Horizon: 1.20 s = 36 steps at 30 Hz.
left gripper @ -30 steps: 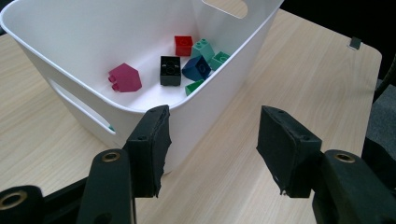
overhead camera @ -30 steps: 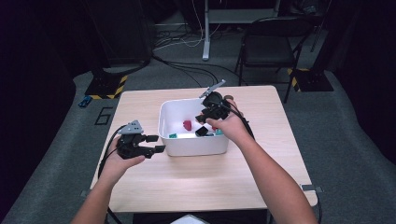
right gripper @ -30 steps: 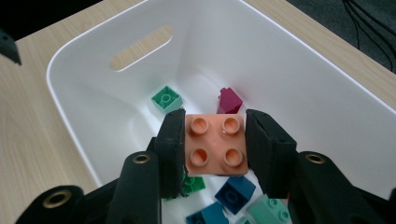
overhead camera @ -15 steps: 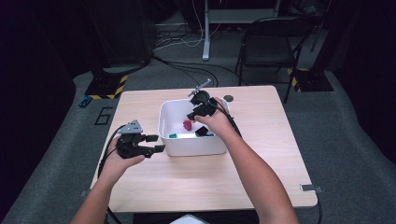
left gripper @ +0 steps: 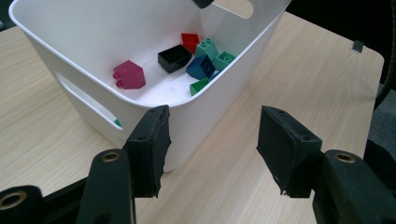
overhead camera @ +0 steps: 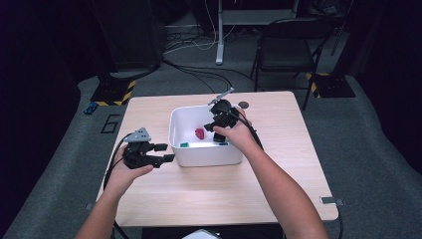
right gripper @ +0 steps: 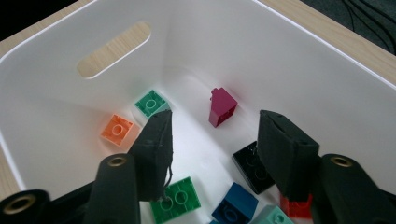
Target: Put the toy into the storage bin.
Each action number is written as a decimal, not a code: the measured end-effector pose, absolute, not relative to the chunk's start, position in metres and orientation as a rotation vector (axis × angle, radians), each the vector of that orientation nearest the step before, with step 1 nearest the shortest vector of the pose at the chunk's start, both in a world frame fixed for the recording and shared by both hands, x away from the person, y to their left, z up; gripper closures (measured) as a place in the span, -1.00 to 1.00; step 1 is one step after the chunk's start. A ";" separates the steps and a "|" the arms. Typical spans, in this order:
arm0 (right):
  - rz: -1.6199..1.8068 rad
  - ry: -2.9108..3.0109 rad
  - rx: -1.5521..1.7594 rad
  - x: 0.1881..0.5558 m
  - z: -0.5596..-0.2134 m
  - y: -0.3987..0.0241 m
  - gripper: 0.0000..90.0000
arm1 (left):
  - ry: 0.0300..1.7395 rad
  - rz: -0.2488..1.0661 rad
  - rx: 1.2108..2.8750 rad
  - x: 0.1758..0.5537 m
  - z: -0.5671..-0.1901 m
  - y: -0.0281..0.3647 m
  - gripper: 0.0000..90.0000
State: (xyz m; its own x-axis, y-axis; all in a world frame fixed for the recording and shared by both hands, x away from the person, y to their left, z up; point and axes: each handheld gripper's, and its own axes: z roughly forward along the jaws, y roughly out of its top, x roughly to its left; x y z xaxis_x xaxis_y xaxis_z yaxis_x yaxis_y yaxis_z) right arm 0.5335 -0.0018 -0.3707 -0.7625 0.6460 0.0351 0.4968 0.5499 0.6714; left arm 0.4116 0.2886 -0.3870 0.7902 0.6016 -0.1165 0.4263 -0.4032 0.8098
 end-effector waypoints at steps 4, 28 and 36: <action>1.025 2.552 0.963 0.523 -0.368 -0.013 -0.07 | 0.783 0.236 2.051 0.414 -0.389 0.292 -0.04; 1.137 2.508 0.887 0.451 -0.356 -0.065 -0.15 | 0.846 0.279 2.034 0.419 -0.393 0.308 -0.06; 1.130 2.502 0.850 0.430 -0.369 -0.071 -0.15 | 0.869 0.292 2.035 0.421 -0.394 0.313 -0.07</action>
